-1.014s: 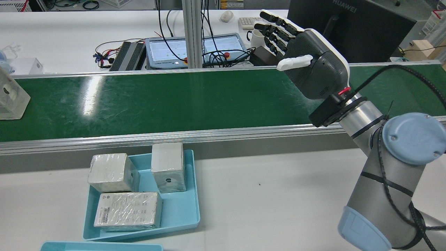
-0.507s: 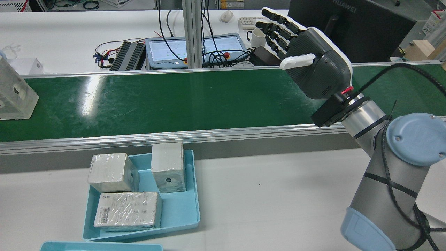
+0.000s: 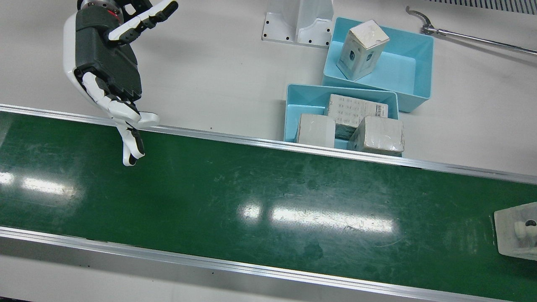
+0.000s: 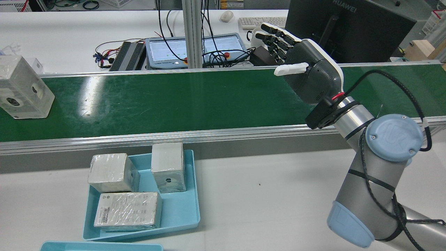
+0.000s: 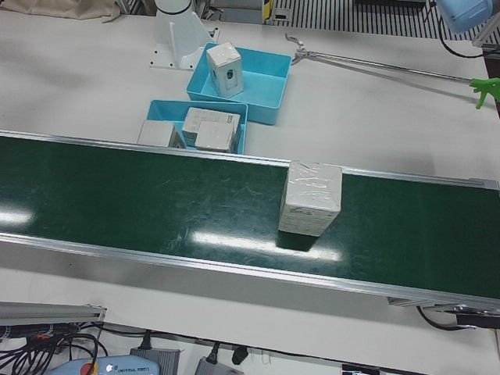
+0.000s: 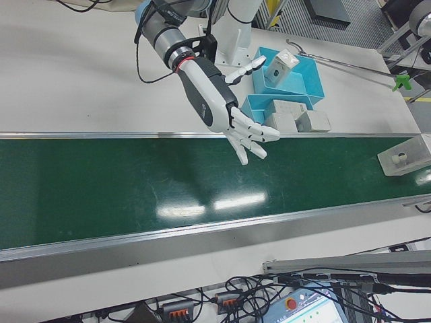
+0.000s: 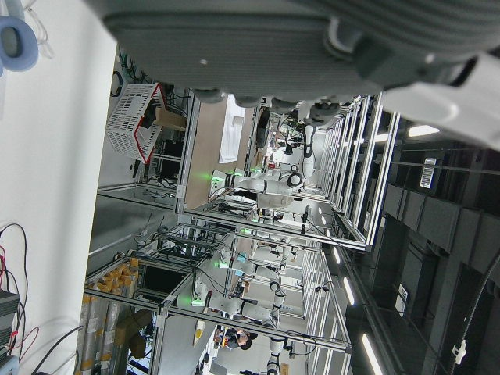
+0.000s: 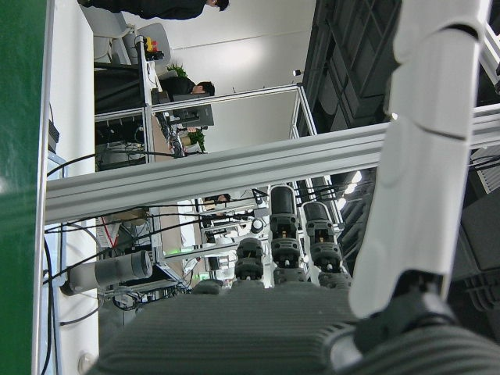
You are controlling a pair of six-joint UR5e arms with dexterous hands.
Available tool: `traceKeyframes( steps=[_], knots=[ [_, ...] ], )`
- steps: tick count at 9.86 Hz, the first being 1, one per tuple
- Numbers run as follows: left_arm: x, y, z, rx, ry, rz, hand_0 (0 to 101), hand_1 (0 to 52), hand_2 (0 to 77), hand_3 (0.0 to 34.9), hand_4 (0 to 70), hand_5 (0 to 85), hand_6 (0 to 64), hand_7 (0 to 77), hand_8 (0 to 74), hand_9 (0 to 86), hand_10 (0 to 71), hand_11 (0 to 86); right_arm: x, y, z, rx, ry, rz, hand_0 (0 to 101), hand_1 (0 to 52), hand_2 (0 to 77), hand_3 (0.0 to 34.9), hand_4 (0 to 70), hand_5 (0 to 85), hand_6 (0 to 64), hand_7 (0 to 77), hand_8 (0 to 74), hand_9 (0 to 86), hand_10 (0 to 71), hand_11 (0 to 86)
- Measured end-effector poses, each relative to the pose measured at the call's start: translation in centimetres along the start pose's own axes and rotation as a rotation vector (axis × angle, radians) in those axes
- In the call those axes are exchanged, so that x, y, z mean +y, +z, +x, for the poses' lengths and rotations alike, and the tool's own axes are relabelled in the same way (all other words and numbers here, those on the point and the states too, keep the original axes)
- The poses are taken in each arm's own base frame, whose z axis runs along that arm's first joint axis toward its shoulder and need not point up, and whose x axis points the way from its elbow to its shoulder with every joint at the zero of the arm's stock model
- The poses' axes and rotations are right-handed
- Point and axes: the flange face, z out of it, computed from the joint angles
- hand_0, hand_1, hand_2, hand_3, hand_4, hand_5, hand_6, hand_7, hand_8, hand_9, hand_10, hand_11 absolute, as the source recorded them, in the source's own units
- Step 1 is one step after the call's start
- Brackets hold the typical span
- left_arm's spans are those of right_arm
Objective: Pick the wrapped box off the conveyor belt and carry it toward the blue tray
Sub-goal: 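Hold the right hand above the belt as the wrapped box approaches, then move the right hand along the belt toward the white wrapped box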
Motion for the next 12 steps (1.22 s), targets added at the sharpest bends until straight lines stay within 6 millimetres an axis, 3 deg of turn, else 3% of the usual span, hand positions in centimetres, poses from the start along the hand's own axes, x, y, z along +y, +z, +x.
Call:
traceKeyframes(
  steps=[5,7,8,10,11,12],
  knots=[
    [0.0,0.0,0.0,0.0,0.0,0.0,0,0.0,0.5,0.0,0.0,0.5,0.5,0.5,0.5,0.0,0.0,0.5,0.5,0.8,4.8,0.06,0.027,-0.001,47,8.7,2.2,3.9,15.3,14.2,8.7,25.1,9.3,9.8,0.0,1.1],
    [0.0,0.0,0.0,0.0,0.0,0.0,0,0.0,0.5,0.0,0.0,1.1,0.5,0.5,0.5,0.0,0.0,0.5,0.7,0.8,5.0,0.068,0.025,-0.001,47,12.0,5.5,2.4,14.2,14.2,8.7,25.1,9.3,9.8,0.0,1.1],
    [0.0,0.0,0.0,0.0,0.0,0.0,0,0.0,1.1,0.0,0.0,1.1,0.5,0.5,0.5,0.0,0.0,0.5,0.5,0.7,5.1,0.07,0.021,0.002,47,12.0,5.5,0.0,13.1,12.5,8.7,24.5,9.3,9.8,0.0,1.1],
    [0.0,0.0,0.0,0.0,0.0,0.0,0,0.0,1.1,0.0,0.0,0.5,0.5,0.5,0.5,0.5,0.0,0.5,0.1,1.1,5.7,0.074,0.005,0.012,48,12.0,5.5,0.0,11.5,11.5,8.7,23.5,7.1,8.7,0.0,1.1],
    [0.0,0.0,0.0,0.0,0.0,0.0,0,0.0,1.1,0.0,0.0,0.5,0.5,0.5,0.5,0.5,0.0,0.5,-0.3,1.7,6.1,0.076,-0.005,0.021,50,16.9,10.4,0.0,13.1,13.6,9.3,22.9,4.9,6.5,0.0,1.1],
    [0.0,0.0,0.0,0.0,0.0,0.0,0,0.0,0.5,0.0,0.0,1.1,0.5,0.5,0.5,0.0,0.0,0.5,-0.8,2.1,6.5,0.078,-0.015,0.033,50,16.9,10.4,0.0,13.1,13.6,9.3,22.9,4.9,6.5,0.0,1.1]
  ],
)
